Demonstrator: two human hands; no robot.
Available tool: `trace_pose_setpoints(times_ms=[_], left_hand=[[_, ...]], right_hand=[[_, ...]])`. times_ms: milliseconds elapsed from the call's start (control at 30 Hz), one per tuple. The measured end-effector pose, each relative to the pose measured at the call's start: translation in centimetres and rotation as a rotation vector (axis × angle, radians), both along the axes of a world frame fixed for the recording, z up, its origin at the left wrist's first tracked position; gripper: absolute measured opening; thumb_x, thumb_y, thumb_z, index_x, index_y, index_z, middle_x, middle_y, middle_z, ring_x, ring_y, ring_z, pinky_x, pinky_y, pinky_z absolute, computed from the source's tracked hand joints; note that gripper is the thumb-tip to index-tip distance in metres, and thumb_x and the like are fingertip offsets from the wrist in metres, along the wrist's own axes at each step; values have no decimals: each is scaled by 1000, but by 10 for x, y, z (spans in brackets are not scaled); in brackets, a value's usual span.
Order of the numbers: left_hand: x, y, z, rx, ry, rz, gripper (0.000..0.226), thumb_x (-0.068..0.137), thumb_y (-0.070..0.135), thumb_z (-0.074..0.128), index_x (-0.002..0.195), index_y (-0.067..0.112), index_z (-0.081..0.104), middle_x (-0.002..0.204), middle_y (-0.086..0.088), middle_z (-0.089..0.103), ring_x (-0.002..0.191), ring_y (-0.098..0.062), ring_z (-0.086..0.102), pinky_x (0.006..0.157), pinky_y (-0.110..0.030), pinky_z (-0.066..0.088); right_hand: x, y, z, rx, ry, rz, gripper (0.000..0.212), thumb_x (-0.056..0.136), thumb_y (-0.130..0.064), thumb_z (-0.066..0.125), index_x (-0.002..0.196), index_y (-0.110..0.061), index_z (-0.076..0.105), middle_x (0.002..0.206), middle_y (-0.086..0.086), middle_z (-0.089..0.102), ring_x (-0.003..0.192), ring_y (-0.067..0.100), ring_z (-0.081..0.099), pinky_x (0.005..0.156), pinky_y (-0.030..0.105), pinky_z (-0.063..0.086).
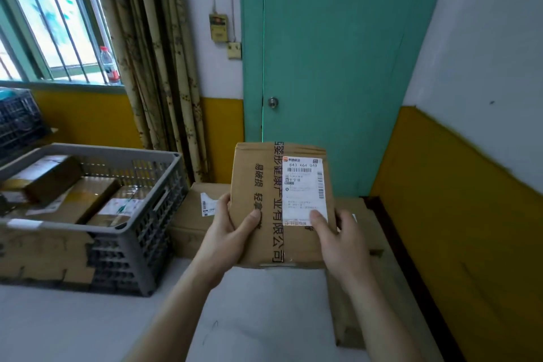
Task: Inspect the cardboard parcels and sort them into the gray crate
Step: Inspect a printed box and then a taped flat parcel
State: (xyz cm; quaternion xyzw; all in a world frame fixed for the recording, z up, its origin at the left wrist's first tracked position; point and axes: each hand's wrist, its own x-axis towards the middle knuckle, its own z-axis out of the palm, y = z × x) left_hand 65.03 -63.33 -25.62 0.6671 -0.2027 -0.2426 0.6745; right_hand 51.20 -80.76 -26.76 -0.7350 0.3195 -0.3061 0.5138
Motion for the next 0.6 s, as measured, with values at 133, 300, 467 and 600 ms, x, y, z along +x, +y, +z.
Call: trace_pose_setpoints(times_ms=[133, 300, 467, 600], left_hand=[[9, 9, 8, 26, -28, 40, 49, 92, 47, 73, 135, 42, 50, 111, 9, 78, 94, -14, 78, 78, -37, 64], [24, 19, 19, 41, -115, 28, 34, 95, 54, 63, 121, 32, 65, 109, 1, 79, 91, -14, 78, 71, -29, 64], [43, 28, 22, 72, -165, 7, 43, 95, 54, 63, 131, 32, 58, 117, 2, 73, 92, -11, 77, 72, -29, 64], [54, 35, 32, 86, -203, 34, 59, 86, 65, 65, 133, 37, 43, 102, 14, 72, 79, 5, 73, 52, -12, 54]], right_hand=[[0, 10, 10, -25, 35, 25, 46, 79, -74, 57, 109, -40, 68, 100, -26, 74, 96, 0, 69, 85, 38, 60], [13, 23, 21, -147, 55, 4, 24, 88, -68, 60, 89, -47, 72, 95, -24, 75, 91, -2, 69, 77, 29, 59], [25, 44, 25, -54, 32, -42, 21, 91, -61, 62, 87, -42, 69, 85, -36, 71, 82, -15, 65, 58, 7, 48], [42, 61, 36, -27, 37, -155, 45, 79, -82, 56, 89, -38, 62, 80, -27, 70, 75, -8, 64, 59, 15, 42]])
